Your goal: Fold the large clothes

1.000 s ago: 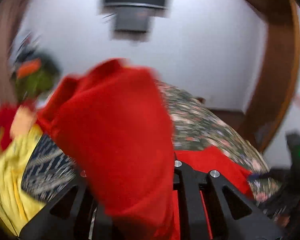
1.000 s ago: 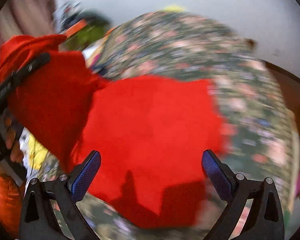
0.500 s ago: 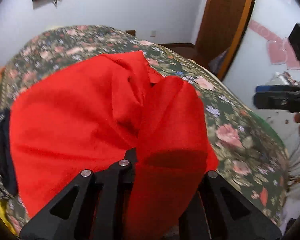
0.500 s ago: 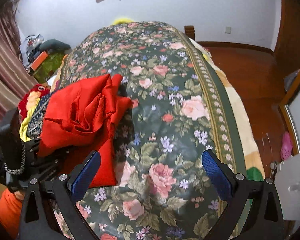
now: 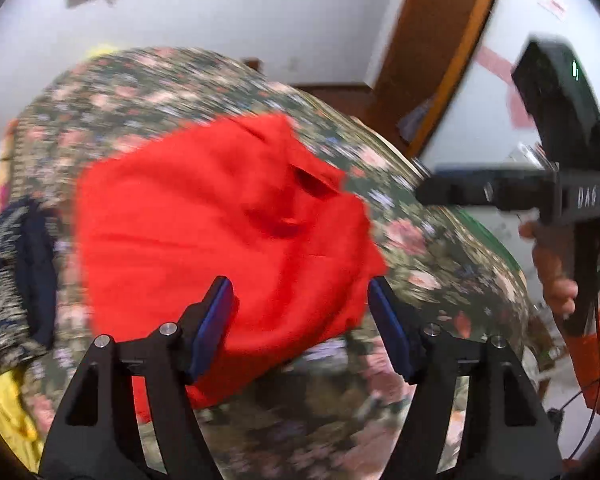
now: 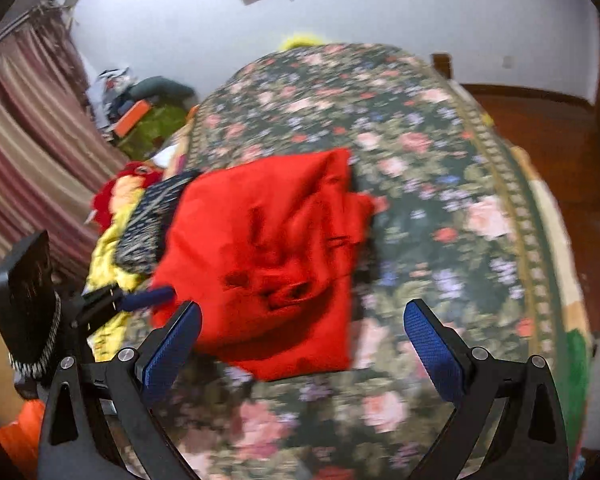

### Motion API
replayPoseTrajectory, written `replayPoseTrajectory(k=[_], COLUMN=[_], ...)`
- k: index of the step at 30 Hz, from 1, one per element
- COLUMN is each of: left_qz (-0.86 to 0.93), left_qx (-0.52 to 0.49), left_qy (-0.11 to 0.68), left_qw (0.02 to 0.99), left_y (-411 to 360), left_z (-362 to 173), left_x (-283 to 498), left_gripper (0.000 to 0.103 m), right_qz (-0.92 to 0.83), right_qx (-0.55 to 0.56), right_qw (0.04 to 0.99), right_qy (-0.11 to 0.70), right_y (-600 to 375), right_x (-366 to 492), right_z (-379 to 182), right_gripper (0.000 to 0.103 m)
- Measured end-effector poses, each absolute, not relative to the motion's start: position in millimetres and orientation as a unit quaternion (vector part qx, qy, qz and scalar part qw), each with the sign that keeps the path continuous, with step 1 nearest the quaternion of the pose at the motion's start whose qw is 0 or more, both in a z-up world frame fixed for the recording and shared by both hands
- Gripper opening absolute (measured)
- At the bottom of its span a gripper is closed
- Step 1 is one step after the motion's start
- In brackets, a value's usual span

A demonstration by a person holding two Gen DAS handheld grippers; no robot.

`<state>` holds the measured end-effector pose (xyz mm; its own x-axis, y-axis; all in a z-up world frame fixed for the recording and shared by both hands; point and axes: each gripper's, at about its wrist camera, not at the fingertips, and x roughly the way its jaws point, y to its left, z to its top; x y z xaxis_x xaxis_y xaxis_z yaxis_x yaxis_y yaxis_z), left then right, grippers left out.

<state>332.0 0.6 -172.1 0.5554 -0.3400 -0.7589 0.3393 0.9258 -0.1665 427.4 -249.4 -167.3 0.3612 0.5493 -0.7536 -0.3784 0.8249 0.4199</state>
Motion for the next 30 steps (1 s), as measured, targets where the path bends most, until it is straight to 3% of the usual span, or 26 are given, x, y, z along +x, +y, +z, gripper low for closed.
replayPoseTrajectory(k=[5,11,15,19,22,26,30], left_qz=[-0.085,-0.034,-0.041,-0.033,-0.029,-0.031,-0.04], left_qx=[0.015,-0.041,-0.051,-0.07,-0.06,-0.035,-0.013], left_qy=[0.391,0.446,0.484,0.479,0.474,0.436,0.44], left_qw=[0.916,0.893,0.872,0.874,0.878,0.899,0.897], left_y=[58.9,104.9,103.4,105.7,105.3,99.9,86.8], left_z=[-158.9,-202.3,-240.5,-241.4,-228.4,-197.4,-196.6], left_x=[325.3,340.5,344.0,343.4,342.1,335.2,338.6], left_gripper=[0.088,0.089,0.091,0.094,0.093,0.093,0.094], right_qz=[0.325,0.319,0.304,0.299,0.31,0.317,0.3], right_qx=[0.116,0.137,0.136,0.074,0.063,0.067,0.054], right_qw=[0.777,0.75,0.755,0.777,0.797,0.83,0.826], right_qy=[0.527,0.563,0.565,0.549,0.515,0.454,0.473], right_y=[-212.7,-173.1,-155.3,-143.1,-151.1,-176.2,-198.6], right_x=[425.0,440.4,455.9,458.4,453.1,439.9,439.8], right_z=[-187.0,-222.8,-232.7,-229.2,-205.0,-161.3,-170.8], right_gripper=[0.1,0.096,0.06,0.024,0.013,0.009,0.009])
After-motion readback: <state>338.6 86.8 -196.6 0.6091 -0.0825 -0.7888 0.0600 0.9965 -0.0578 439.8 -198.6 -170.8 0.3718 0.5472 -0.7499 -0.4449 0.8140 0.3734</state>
